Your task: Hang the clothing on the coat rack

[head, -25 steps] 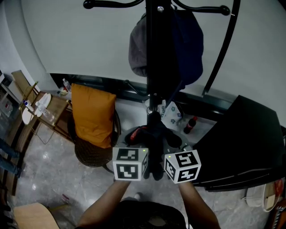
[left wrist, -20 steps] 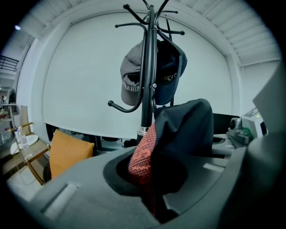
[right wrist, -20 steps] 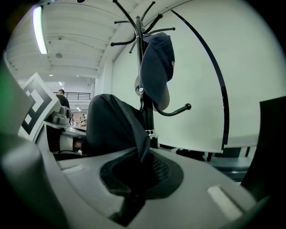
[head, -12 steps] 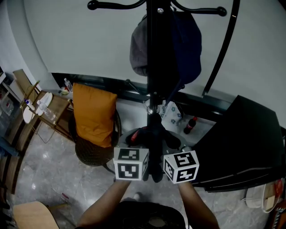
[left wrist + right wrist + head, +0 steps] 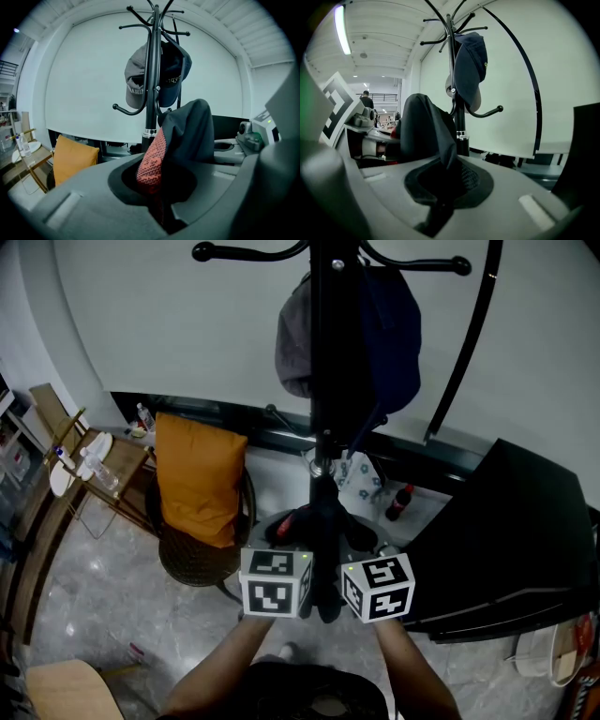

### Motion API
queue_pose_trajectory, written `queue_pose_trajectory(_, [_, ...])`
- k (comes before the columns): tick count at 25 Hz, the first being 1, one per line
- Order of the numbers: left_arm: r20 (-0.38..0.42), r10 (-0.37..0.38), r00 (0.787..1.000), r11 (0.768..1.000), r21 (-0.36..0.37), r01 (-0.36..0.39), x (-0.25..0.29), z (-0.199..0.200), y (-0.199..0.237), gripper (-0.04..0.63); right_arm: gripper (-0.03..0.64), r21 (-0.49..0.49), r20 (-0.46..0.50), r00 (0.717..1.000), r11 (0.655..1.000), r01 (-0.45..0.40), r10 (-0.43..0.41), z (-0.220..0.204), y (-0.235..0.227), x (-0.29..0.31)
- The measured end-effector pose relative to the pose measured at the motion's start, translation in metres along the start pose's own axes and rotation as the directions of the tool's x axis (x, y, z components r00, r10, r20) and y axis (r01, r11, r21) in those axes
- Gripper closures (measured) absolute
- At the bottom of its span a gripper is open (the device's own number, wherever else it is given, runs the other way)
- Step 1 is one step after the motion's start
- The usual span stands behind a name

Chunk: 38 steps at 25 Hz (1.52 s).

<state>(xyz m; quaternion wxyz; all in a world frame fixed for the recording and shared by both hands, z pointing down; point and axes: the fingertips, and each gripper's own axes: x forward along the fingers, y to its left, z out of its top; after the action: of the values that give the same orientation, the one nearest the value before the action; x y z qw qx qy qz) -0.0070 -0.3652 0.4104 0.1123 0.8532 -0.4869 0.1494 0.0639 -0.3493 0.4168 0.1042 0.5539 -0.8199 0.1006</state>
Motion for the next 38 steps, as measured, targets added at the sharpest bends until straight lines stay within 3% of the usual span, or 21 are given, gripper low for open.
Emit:
queue_pose_trajectory(6, [0.002, -0.004, 1.0, 1.0, 0.007, 0.004, -0.001, -0.002, -0.002, 0.574, 0.598, 0.001, -0.026, 1.0, 1.0, 0.005, -0.005, -0.002, 0.003, -0.001])
queue_pose_trajectory(20, [0.012, -0.056, 0.998, 0.998, 0.018, 0.056, -0.014, -0.003, -0.013, 0.569, 0.565, -0.022, 0.014, 1.0, 1.0, 0.005, -0.005, 0.011, 0.011, -0.017])
queue_pose_trajectory(38, [0.027, -0.032, 0.999, 0.999, 0.009, 0.032, -0.041, -0.004, -0.028, 0.504, 0.561, -0.021, 0.048, 0.999, 1.0, -0.021, 0.022, 0.018, 0.019, -0.045])
